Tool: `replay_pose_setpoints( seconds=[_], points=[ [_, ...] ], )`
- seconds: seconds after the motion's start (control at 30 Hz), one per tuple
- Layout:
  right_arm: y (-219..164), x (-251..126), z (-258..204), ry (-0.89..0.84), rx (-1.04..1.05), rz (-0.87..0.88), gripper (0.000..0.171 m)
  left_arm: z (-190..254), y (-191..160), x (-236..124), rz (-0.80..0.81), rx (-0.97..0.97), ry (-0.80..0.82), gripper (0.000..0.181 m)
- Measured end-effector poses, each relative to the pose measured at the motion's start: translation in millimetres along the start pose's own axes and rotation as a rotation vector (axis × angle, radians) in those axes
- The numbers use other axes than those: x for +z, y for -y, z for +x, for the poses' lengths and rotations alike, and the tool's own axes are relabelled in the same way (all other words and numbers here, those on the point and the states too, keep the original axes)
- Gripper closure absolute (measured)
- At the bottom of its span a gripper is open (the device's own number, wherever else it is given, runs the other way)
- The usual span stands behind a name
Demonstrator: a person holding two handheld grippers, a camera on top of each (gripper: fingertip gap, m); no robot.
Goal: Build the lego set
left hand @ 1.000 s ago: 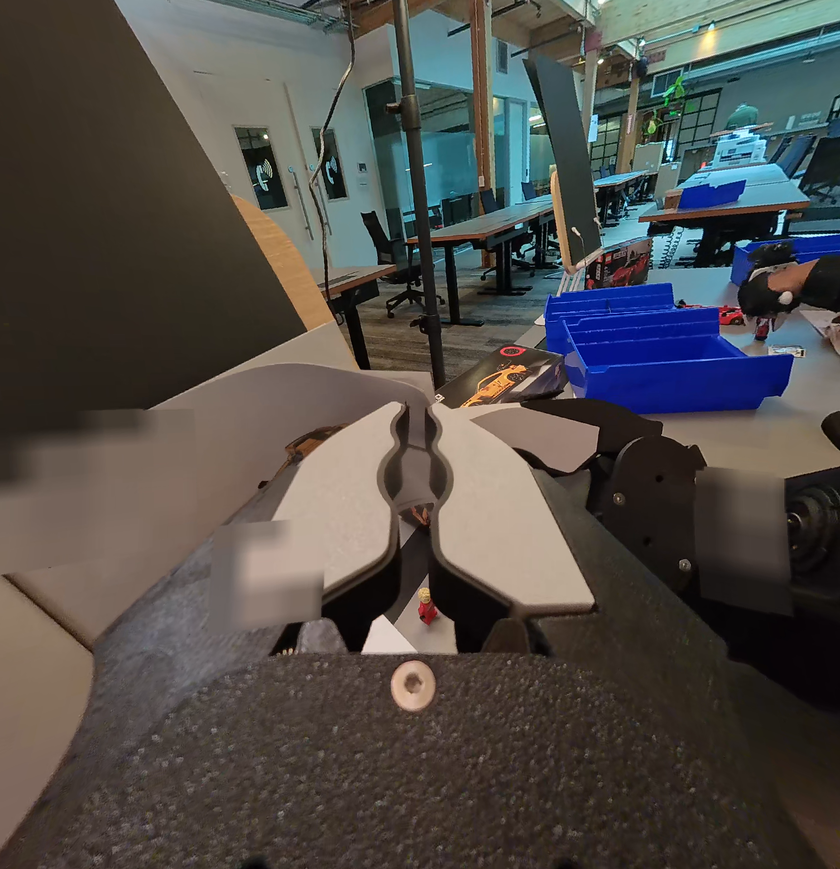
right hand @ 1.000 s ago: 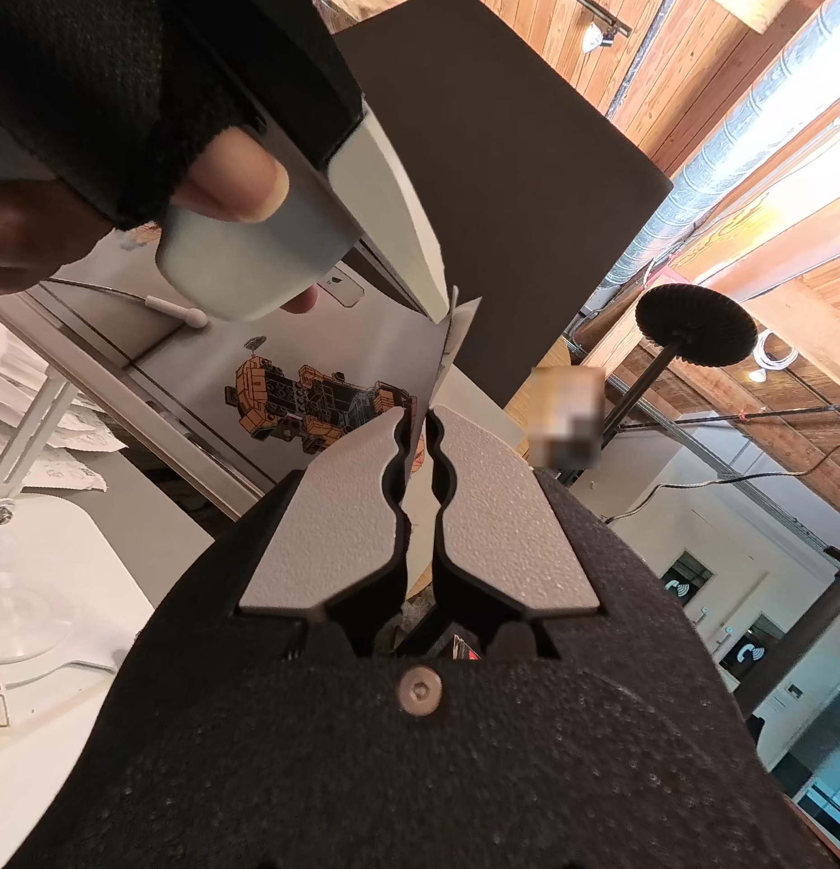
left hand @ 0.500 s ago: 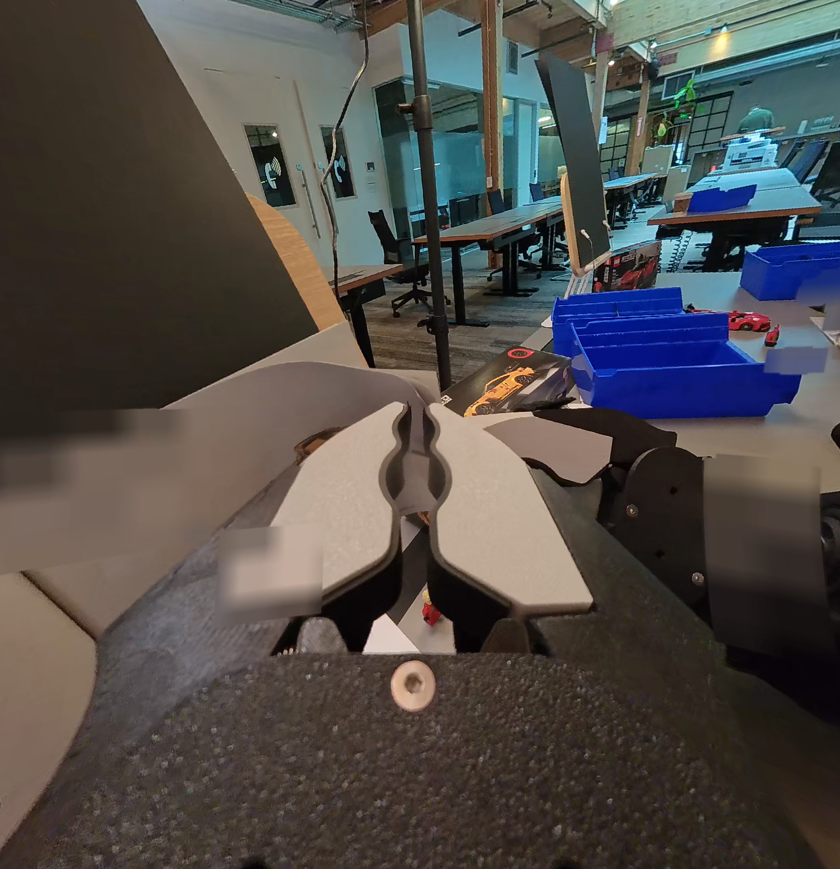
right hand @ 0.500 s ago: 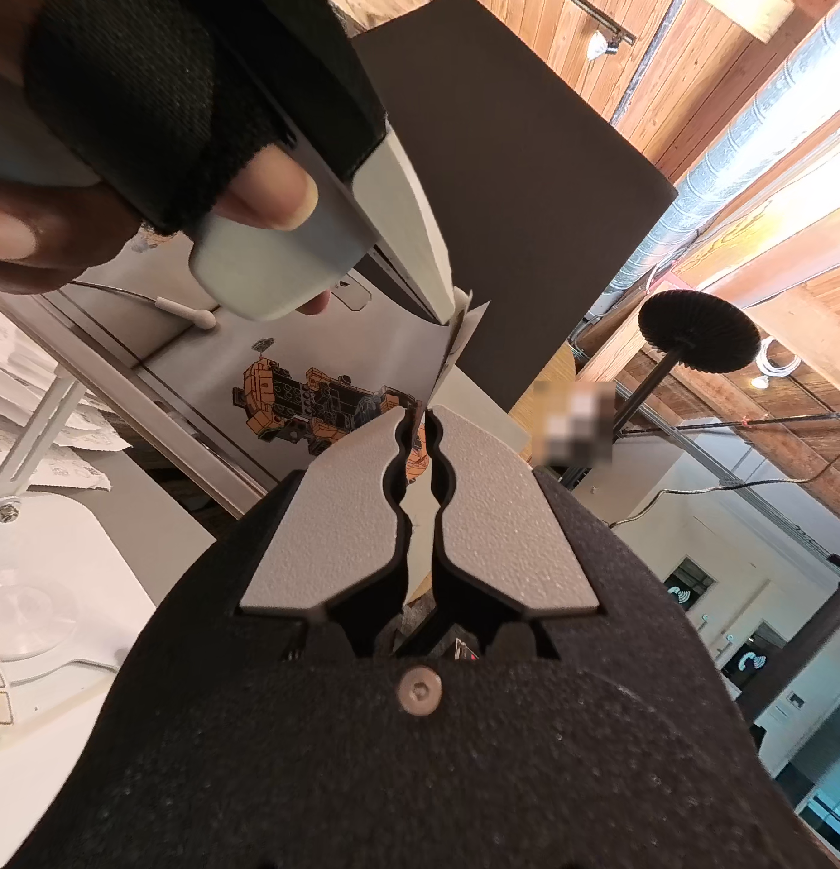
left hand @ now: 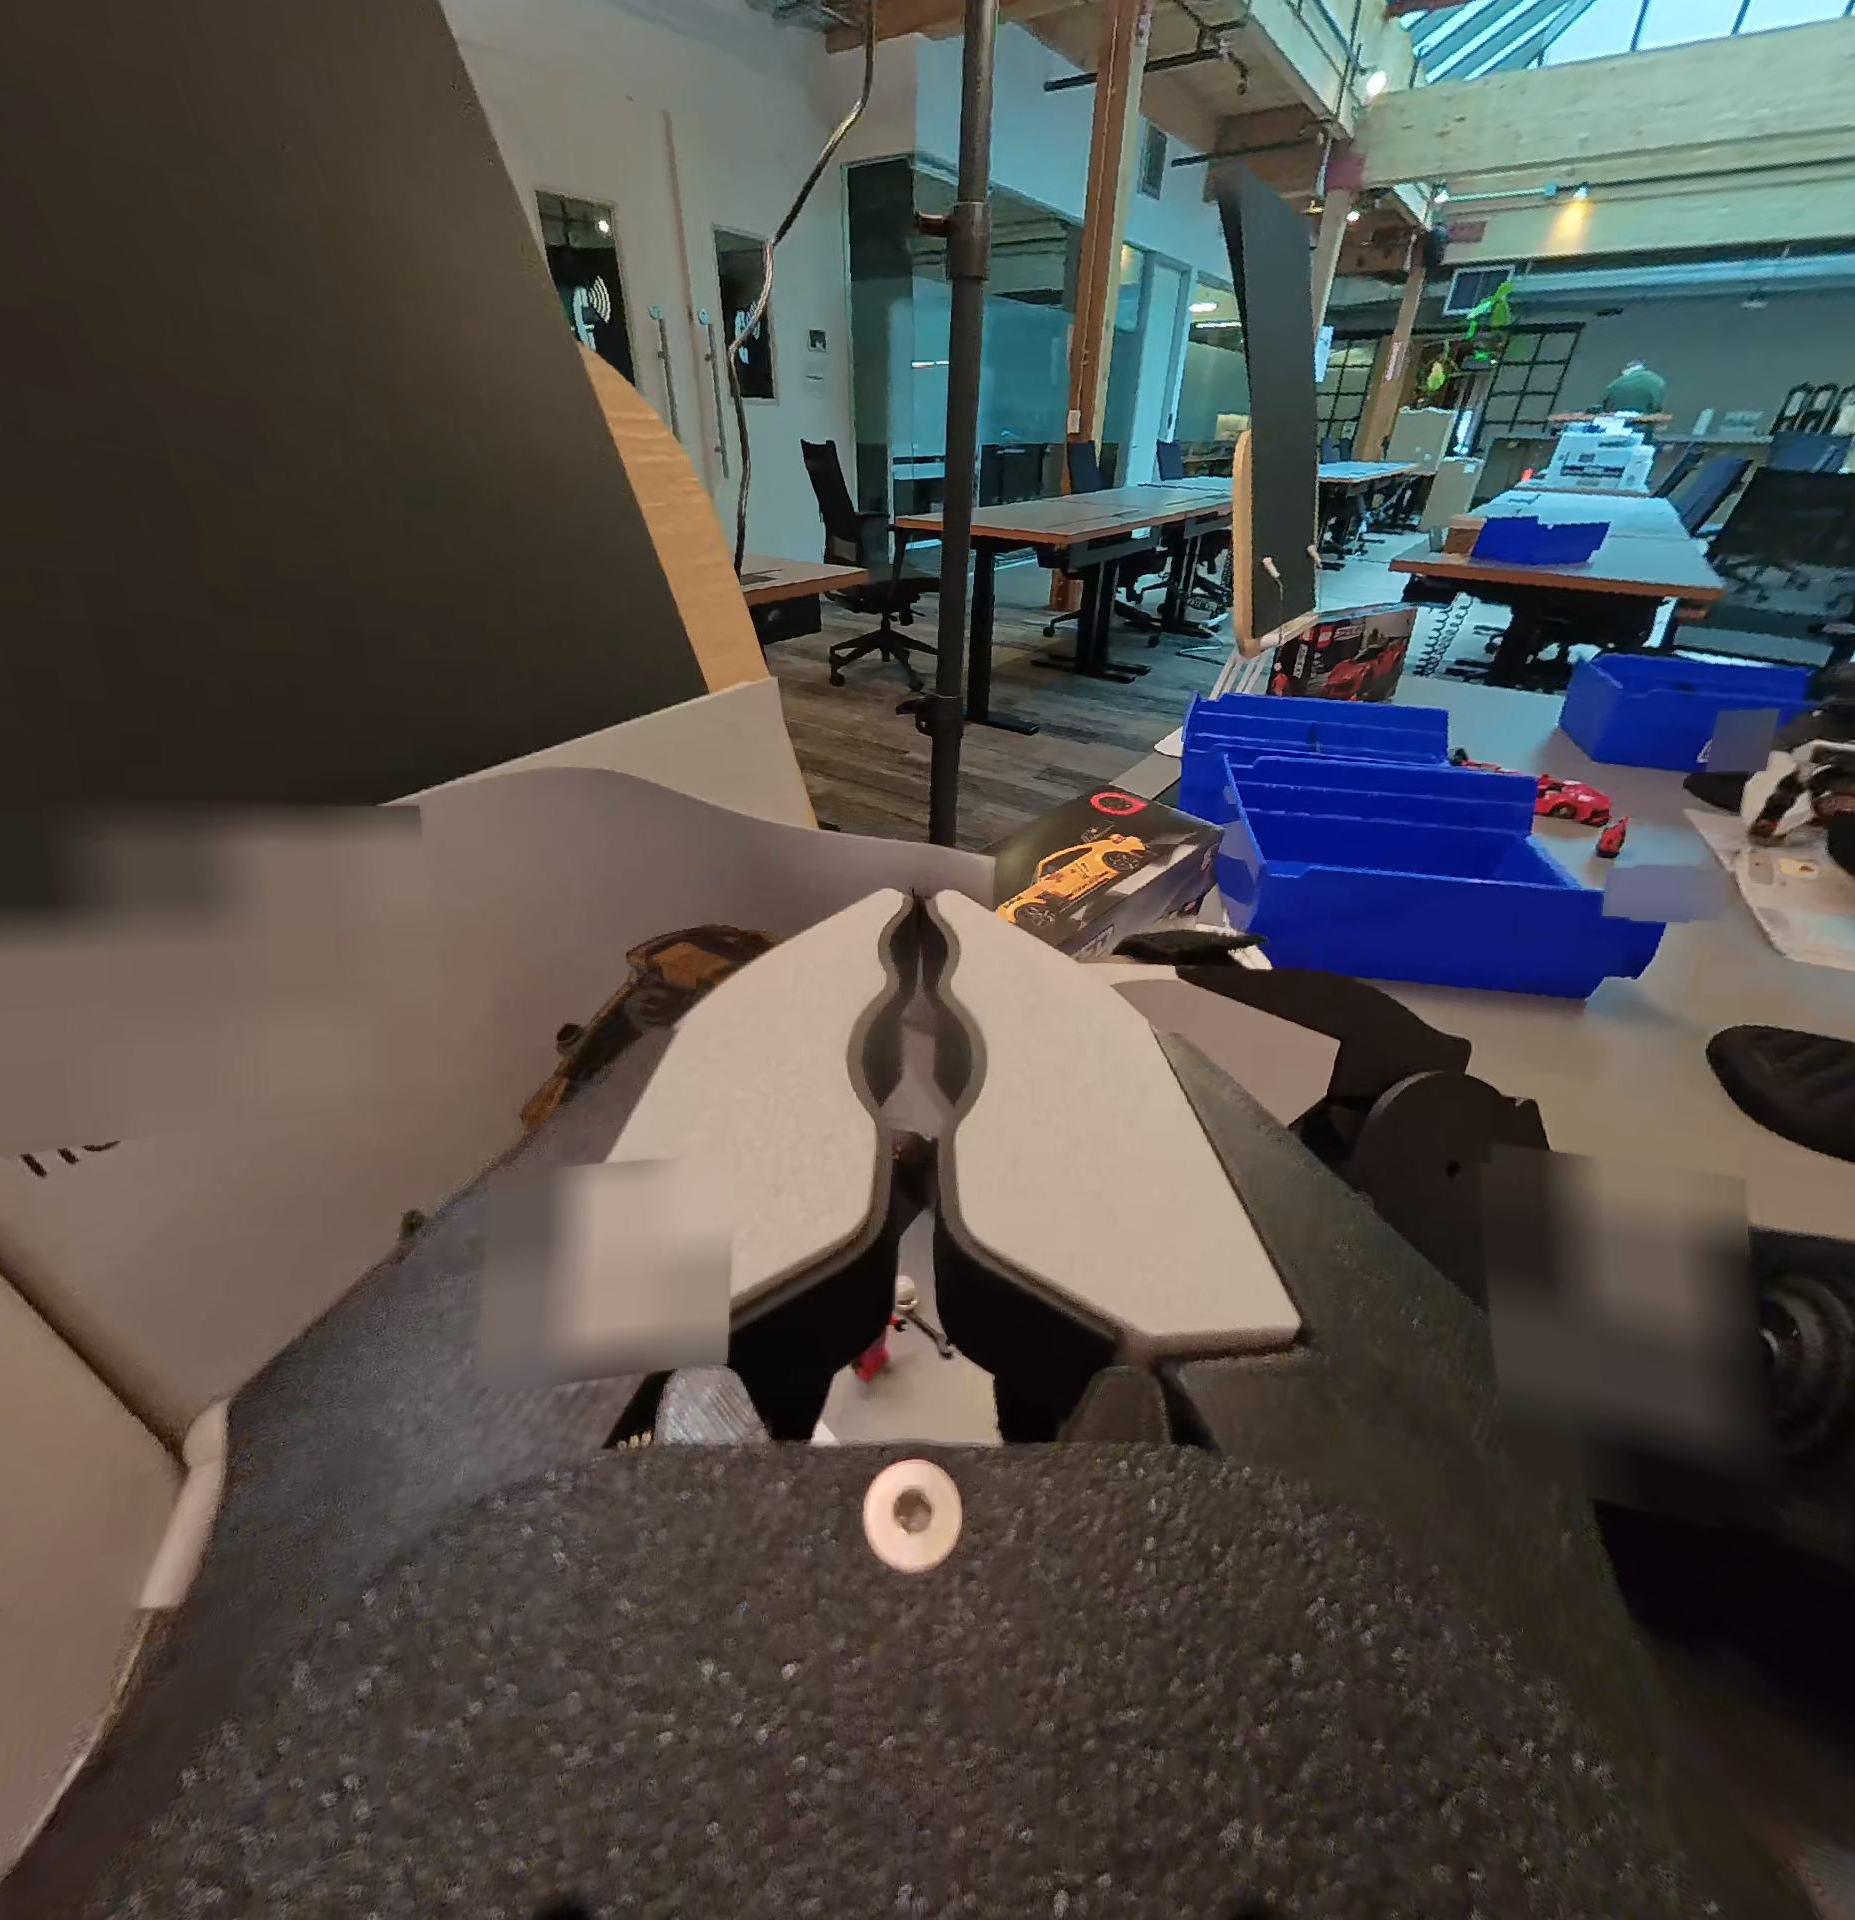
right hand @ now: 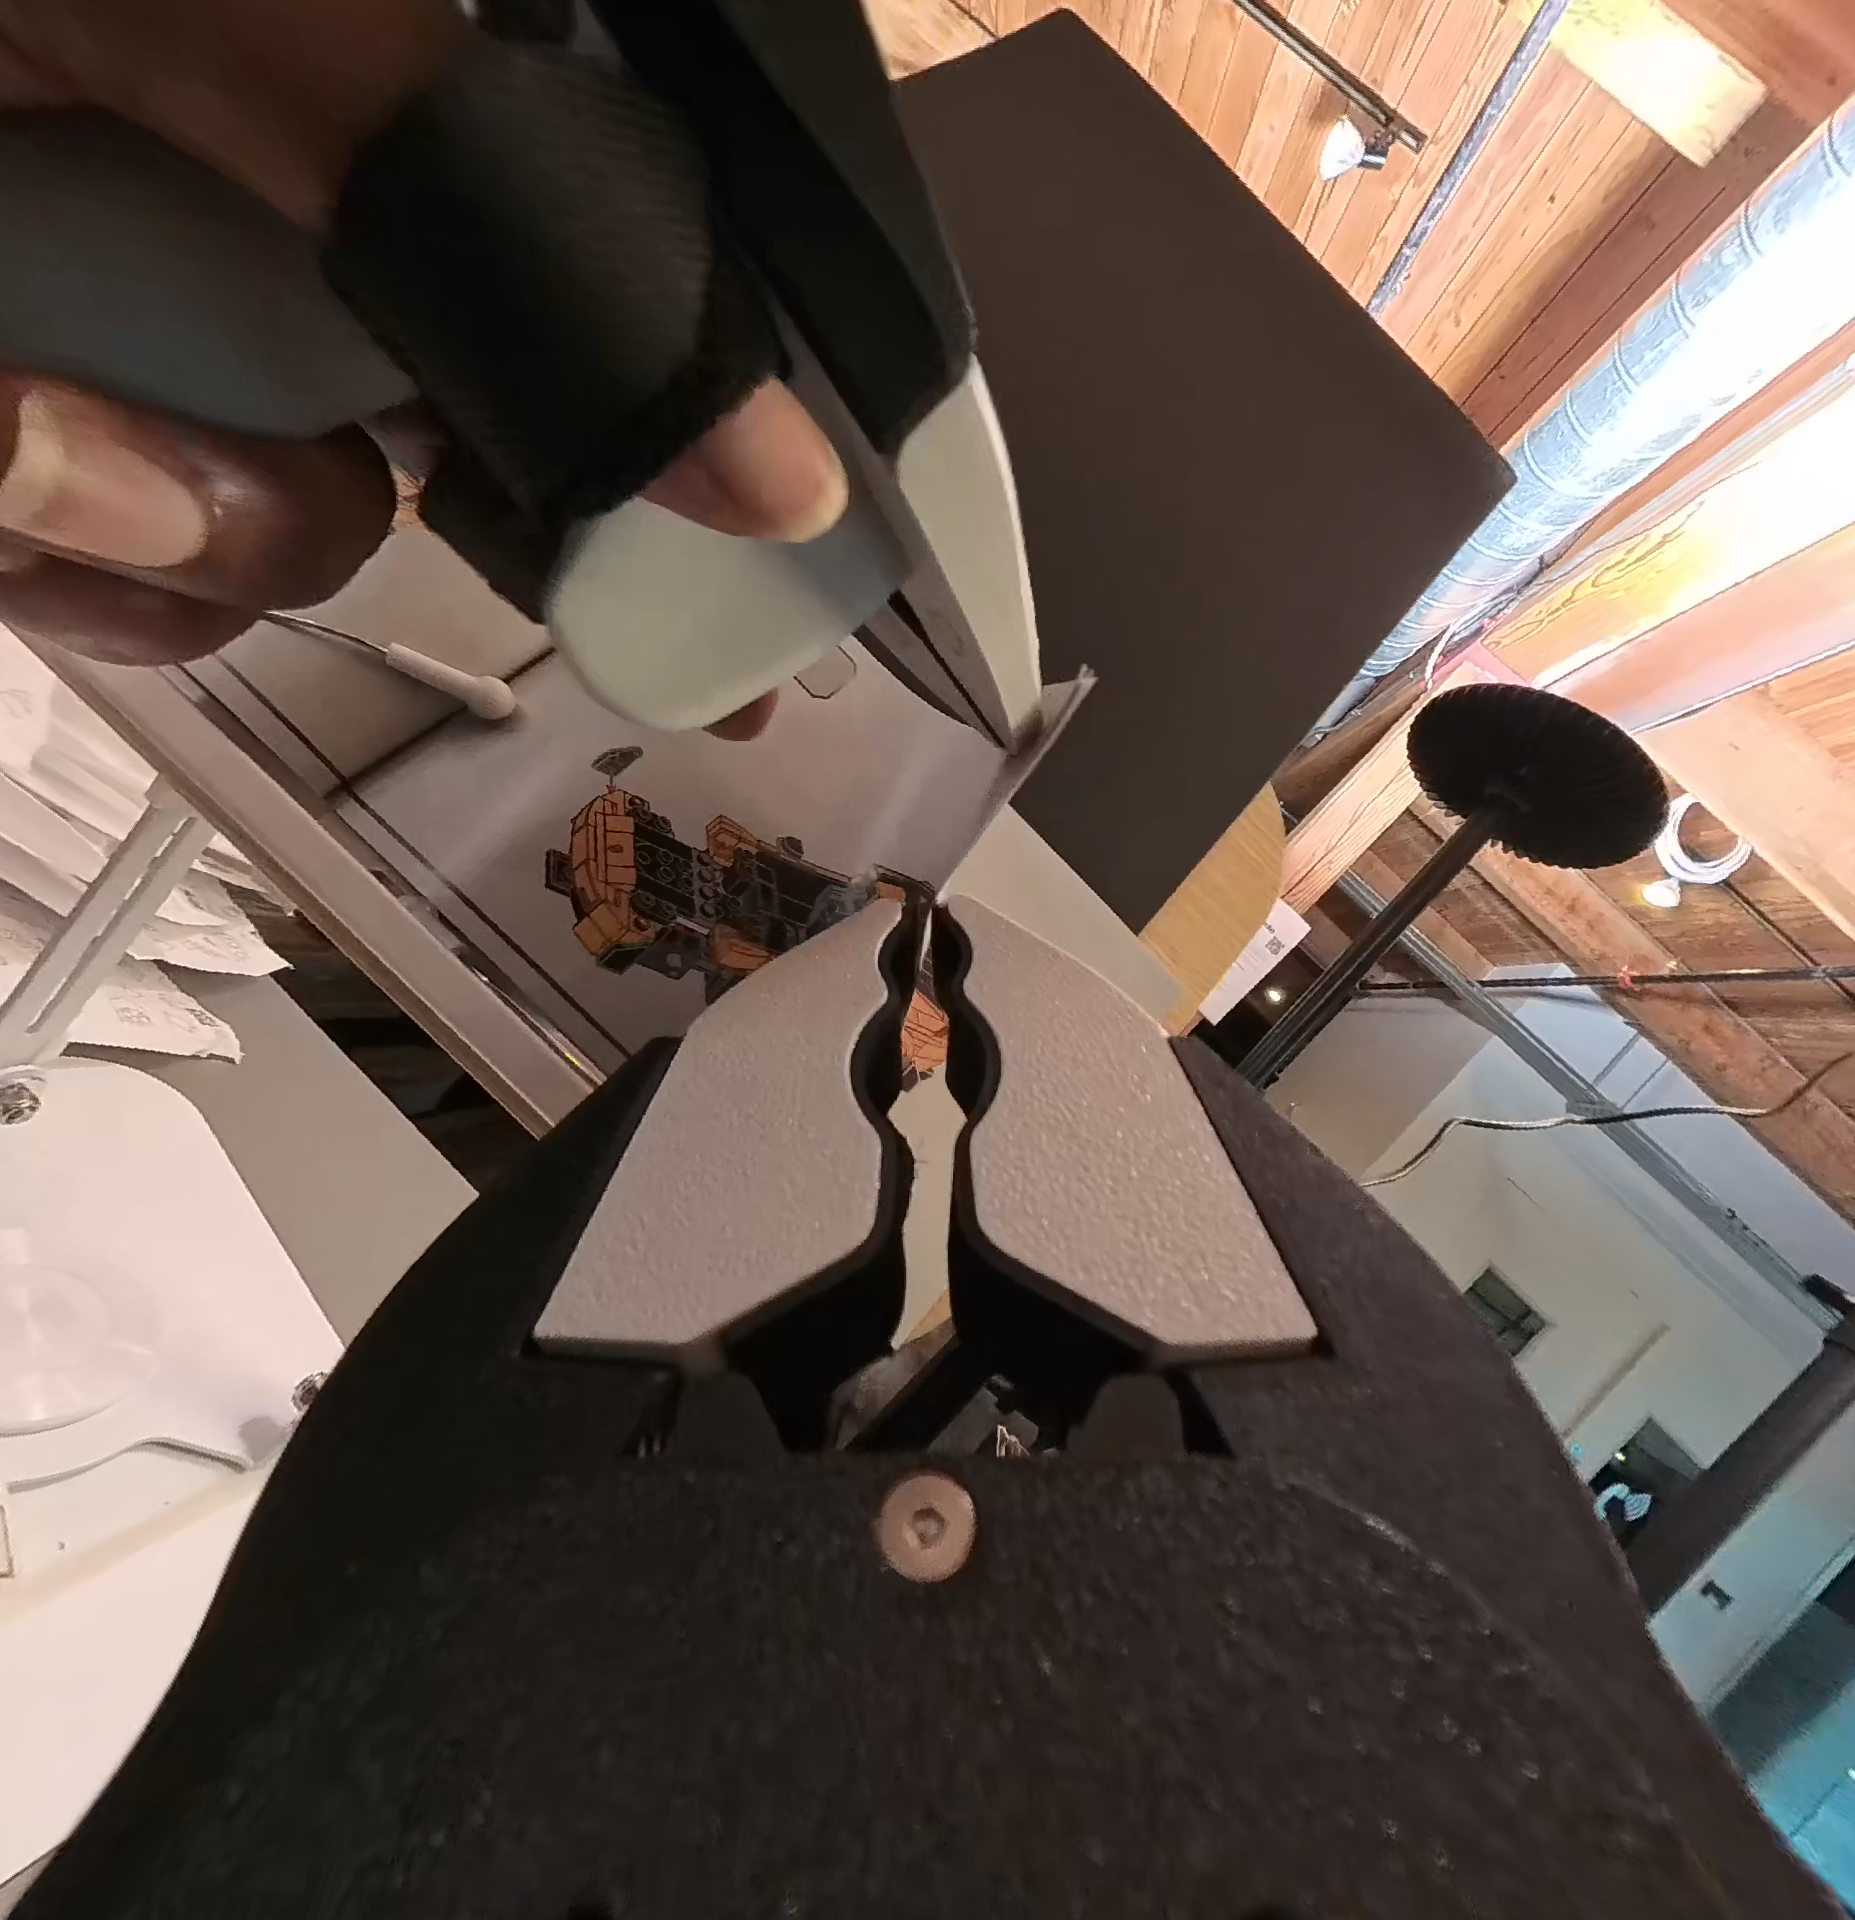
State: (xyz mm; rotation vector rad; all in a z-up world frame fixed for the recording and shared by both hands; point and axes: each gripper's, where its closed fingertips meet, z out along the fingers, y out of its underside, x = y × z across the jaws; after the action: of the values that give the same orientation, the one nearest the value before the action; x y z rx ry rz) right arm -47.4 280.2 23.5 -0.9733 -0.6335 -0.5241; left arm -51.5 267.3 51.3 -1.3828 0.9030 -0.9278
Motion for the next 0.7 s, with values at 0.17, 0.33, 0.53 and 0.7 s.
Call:
replay_pose_setpoints(
  seconds=[0.17,0.33,0.53,0.7],
  points=[
    [-1.9,0.4,1.9,-0.003,0.017,-0.007,0.169,-1.0,-1.2,-2.8,0.004,-0.029,-0.009,0.18],
    [-3.4,0.4,5.0,-0.01,0.034,-0.013,0.17,6.6,2.9,-5.4,0.028,-0.015,-0.04,0.167],
    [-3.5,0.4,6.3,-0.013,0.04,-0.013,0.17,5.0,2.5,-5.3,0.025,0.009,-0.028,0.169],
    [-4.5,0.3,7.6,-0.015,0.047,-0.015,0.17,0.6,1.7,-7.0,0.029,0.009,-0.022,0.169]
  ],
)
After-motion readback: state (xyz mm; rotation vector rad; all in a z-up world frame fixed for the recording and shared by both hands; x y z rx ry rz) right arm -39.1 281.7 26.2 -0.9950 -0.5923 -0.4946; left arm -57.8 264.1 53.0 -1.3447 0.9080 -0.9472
